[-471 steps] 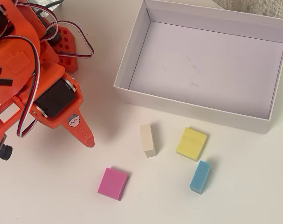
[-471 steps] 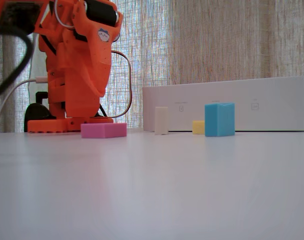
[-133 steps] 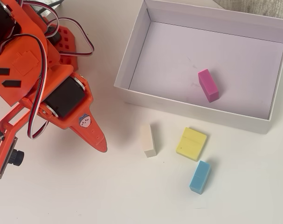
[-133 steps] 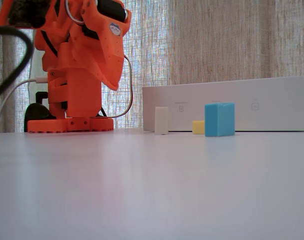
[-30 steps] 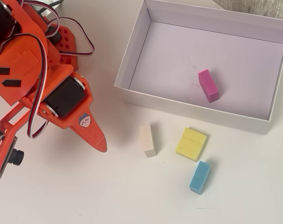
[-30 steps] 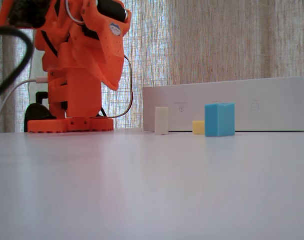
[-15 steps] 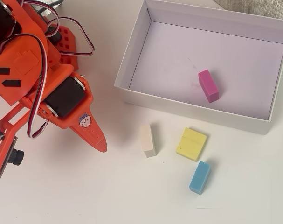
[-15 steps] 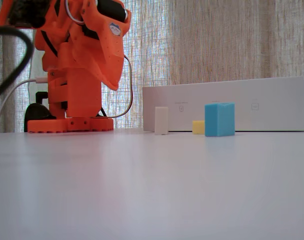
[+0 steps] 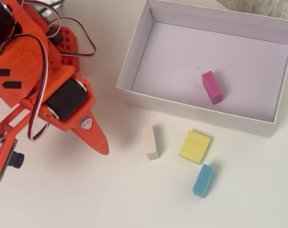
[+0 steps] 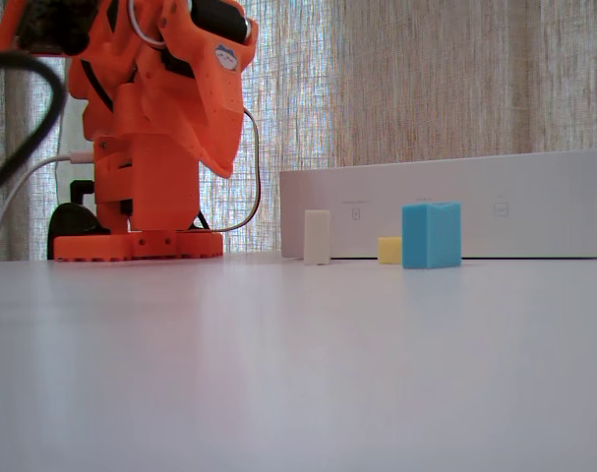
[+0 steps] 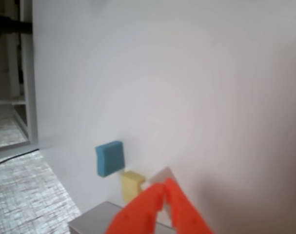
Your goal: Grasp the pink cuboid and put it in the bin.
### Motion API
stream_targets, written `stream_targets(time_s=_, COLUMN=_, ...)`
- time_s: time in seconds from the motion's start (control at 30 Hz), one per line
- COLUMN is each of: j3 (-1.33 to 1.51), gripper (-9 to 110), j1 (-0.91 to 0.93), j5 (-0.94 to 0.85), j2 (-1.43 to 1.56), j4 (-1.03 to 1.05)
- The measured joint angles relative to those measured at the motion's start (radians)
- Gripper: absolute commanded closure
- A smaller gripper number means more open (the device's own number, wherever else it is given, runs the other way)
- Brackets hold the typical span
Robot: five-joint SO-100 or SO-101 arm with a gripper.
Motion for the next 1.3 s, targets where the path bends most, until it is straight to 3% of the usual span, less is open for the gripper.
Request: stream_targets(time_s=1.3, j3=0.000, gripper=110, j1=0.000, j5=0.000, j2=0.000, j4=0.000)
